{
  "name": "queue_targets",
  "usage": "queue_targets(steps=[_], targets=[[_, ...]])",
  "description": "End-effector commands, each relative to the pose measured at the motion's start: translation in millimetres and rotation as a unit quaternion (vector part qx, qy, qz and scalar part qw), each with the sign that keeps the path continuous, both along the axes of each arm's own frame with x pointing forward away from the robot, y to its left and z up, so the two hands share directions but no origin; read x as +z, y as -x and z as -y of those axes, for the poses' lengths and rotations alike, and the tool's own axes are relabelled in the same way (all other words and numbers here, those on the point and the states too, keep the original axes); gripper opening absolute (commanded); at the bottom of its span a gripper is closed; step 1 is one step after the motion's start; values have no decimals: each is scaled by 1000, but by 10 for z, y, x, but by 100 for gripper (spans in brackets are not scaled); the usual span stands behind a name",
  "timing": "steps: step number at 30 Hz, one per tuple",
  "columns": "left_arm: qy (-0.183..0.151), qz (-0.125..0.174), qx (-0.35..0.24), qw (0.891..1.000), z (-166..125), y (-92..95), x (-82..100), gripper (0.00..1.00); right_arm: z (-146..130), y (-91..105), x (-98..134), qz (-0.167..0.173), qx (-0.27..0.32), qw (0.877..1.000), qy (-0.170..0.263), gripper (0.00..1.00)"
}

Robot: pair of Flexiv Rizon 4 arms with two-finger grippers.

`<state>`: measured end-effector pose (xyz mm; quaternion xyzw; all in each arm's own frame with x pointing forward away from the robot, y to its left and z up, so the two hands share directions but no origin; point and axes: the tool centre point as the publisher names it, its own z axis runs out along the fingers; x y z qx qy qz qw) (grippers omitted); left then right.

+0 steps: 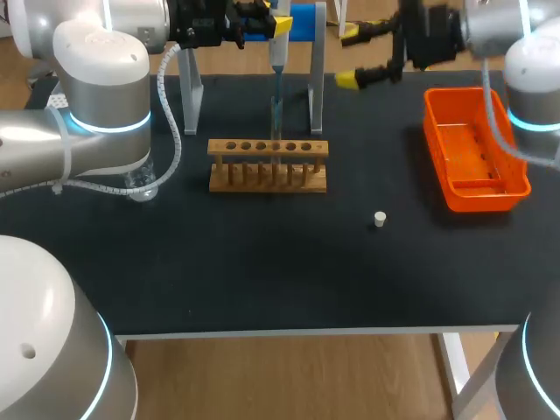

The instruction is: Invert the test tube, pick up the pipette, mount the tip to pipette, aspirate from beaker and dispense into the tube, eject the tip, return the pipette, and cap with the stopper.

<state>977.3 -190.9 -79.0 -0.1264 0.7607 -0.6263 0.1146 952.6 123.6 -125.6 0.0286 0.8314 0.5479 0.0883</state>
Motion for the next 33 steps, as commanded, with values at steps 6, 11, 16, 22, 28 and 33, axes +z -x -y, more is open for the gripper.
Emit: queue_targets(steps=[6,11,16,22,28,33], targets=[[0,0,1,1000,3,1,2,0,-139,-39,985,12,7,1000,15,100],[0,0,1,1000,3,1,2,0,-293,-63,1240,28,20,999,-6,1],[0,0,1,1000,3,1,2,0,-454,-65,1367,38,30,998,-28,0],[0,0,1,1000,3,1,2,0,-576,-97,1394,44,41,996,-68,0],[0,0,1,1000,3,1,2,0,-712,-157,1393,39,54,991,-113,0],[0,0,1,1000,3,1,2,0,-826,-210,1369,29,72,986,-151,0]])
